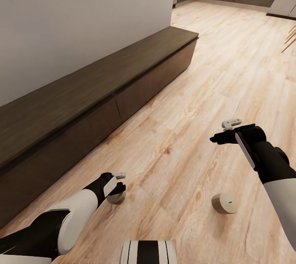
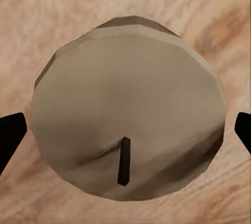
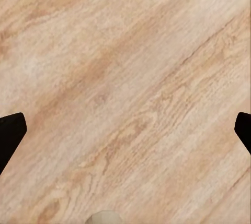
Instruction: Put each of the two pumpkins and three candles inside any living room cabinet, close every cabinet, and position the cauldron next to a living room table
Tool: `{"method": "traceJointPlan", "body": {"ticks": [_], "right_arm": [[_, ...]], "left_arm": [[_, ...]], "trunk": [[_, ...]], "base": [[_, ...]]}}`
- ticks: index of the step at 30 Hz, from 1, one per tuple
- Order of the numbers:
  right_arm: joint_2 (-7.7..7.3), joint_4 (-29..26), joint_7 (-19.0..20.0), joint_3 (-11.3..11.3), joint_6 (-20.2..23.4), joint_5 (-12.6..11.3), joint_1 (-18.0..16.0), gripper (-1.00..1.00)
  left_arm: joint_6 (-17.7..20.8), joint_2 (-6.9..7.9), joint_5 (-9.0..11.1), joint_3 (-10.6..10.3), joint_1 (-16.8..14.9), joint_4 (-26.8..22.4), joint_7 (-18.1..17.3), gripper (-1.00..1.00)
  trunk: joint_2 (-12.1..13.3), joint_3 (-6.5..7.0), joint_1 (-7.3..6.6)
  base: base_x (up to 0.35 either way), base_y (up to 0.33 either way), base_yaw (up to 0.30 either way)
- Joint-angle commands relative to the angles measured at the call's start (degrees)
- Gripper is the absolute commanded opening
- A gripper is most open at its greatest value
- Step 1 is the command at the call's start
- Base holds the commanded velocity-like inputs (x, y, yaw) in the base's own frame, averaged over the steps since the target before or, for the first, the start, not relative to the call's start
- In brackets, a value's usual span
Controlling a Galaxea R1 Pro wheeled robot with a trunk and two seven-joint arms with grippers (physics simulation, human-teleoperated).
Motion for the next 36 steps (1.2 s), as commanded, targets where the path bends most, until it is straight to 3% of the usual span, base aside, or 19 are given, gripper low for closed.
{"method": "traceJointPlan", "body": {"ticks": [1, 19, 24, 34, 35, 36], "right_arm": [[-0.06, 0.0, 0.0, 0.1, 0.2, 0.0, 0.0, 1.00], [-0.39, 0.0, 0.0, 0.1, 0.2, 0.0, 0.0, 1.00], [-0.82, 0.0, 0.0, 0.0, 0.2, 0.0, 0.0, 1.00], [-0.93, 0.0, 0.0, 0.1, 0.2, 0.0, 0.0, 1.00], [-0.94, 0.0, 0.0, 0.1, 0.2, 0.0, 0.0, 1.00], [-0.94, 0.0, 0.0, 0.1, 0.2, 0.0, 0.0, 1.00]], "left_arm": [[0.2, -0.05, 0.5, 0.4, 0.0, -0.1, 0.5, 1.00], [0.1, 0.01, 0.4, 0.4, 0.0, -0.1, 0.6, 1.00], [0.2, -0.01, 0.4, 0.5, 0.0, -0.1, 0.6, 1.00], [0.2, 0.03, 0.4, 0.5, 0.0, -0.1, 0.6, 1.00], [0.2, 0.03, 0.4, 0.5, 0.0, -0.1, 0.6, -1.00], [0.2, 0.03, 0.4, 0.5, 0.0, -0.1, 0.6, -1.00]], "trunk": [[0.0, -0.27, 0.01], [0.0, -0.49, 0.04], [-0.1, -1.60, 0.17], [-0.1, -1.60, 0.17], [-0.1, -1.60, 0.17], [-0.1, -1.60, 0.17]], "base": [[0.000, 0.000, 0.000], [0.000, 0.000, 0.000], [0.000, 0.000, 0.000], [0.000, 0.000, 0.000], [0.000, 0.000, 0.000], [0.000, 0.000, 0.000]]}}
